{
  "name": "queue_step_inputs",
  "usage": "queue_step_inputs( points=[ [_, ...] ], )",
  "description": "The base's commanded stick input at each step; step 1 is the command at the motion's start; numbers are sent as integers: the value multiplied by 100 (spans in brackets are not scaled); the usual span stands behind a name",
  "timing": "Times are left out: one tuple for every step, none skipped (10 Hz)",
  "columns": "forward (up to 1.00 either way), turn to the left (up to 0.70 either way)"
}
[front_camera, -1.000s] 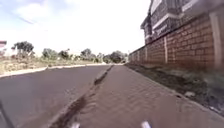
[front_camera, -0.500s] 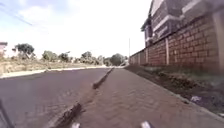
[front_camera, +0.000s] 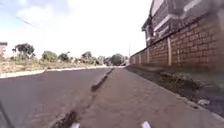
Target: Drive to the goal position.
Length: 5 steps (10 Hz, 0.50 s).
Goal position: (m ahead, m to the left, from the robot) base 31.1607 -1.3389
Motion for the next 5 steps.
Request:
queue_step_inputs(
  points=[
    [70, 0],
    [70, 0],
    [70, 0],
    [70, 0],
    [70, 0]
  ],
)
